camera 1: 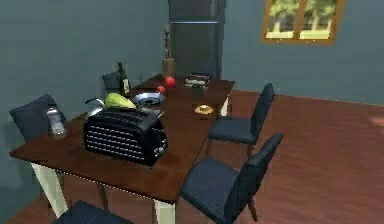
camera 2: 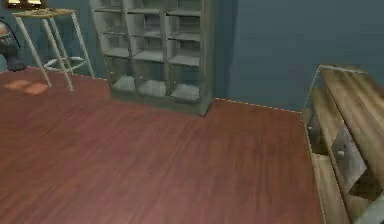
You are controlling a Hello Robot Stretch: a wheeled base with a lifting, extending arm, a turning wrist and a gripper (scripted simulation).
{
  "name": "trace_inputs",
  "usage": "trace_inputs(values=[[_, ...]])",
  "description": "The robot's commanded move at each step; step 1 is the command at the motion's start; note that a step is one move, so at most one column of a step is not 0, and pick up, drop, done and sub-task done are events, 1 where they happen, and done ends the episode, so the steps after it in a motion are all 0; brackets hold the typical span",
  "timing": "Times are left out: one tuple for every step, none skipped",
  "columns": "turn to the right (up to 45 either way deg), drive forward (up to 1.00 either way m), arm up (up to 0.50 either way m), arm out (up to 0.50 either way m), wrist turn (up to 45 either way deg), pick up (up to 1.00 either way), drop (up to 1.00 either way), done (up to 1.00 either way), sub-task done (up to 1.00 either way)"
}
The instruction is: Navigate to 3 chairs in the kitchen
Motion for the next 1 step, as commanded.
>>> trace_inputs(values=[[45.0,0.00,0.00,0.00,0.0,0.00,0.00,0.00,0.00]])
